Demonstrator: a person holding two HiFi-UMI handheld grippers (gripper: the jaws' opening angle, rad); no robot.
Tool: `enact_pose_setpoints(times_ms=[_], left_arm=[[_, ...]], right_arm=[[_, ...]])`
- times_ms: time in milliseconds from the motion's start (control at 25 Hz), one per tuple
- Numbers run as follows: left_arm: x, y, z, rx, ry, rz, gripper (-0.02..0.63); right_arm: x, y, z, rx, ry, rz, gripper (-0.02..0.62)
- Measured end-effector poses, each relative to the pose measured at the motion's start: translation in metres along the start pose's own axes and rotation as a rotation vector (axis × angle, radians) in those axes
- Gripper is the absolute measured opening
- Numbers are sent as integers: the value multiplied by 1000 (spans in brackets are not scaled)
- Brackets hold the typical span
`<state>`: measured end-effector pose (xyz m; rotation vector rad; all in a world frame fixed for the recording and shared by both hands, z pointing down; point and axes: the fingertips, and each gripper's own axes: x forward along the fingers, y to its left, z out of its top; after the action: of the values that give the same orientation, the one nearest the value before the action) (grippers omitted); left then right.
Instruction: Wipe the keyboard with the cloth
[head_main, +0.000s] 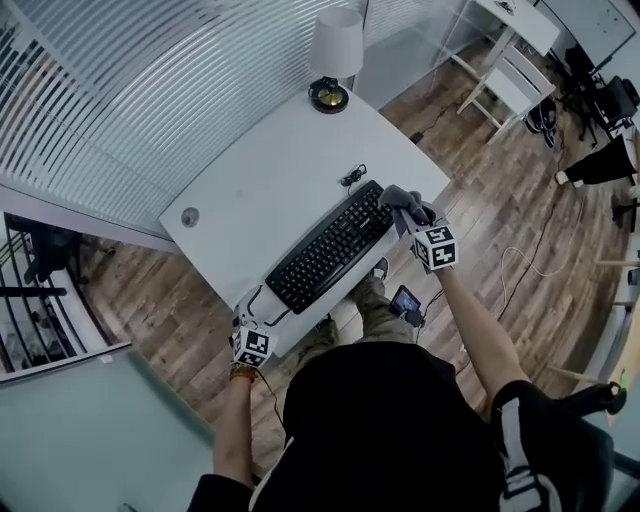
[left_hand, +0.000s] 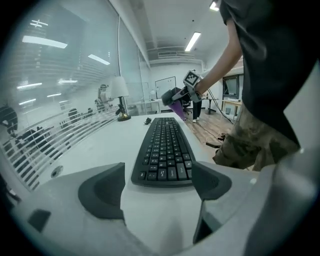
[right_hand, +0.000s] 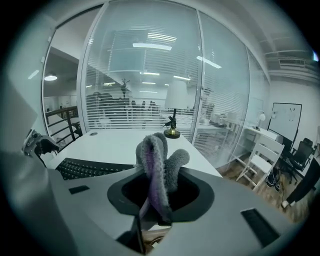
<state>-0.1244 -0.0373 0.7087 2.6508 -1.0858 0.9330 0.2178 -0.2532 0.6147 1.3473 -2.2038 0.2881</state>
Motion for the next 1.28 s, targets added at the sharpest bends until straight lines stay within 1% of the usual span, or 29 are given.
enact_pose_setpoints(times_ms=[160, 360, 560, 680, 920, 1080, 1160, 1280], left_arm=[[11, -3, -18, -29, 44, -23, 414], [18, -10, -32, -21, 99, -49, 416], [18, -13, -37, -50, 108, -45, 425], [19, -16, -43, -58, 117, -70, 425], [27, -14, -47, -40, 147, -122, 428], [30, -16, -48, -39, 155, -166, 433], [31, -16, -49, -26, 158, -183, 436], [32, -16, -49, -21, 148, -185, 437]], right_arm=[[20, -17, -13, -19, 57, 0, 103], [39, -23, -36, -21, 146, 17, 103], [53, -19, -63, -22, 229, 34, 103], [60, -14, -78, -4, 270, 49, 104], [70, -7, -82, 65, 283, 50, 100], [68, 1, -85, 71, 277, 47, 98], [67, 8, -86, 78, 272, 57, 97], [68, 18, -89, 106, 272, 92, 97]])
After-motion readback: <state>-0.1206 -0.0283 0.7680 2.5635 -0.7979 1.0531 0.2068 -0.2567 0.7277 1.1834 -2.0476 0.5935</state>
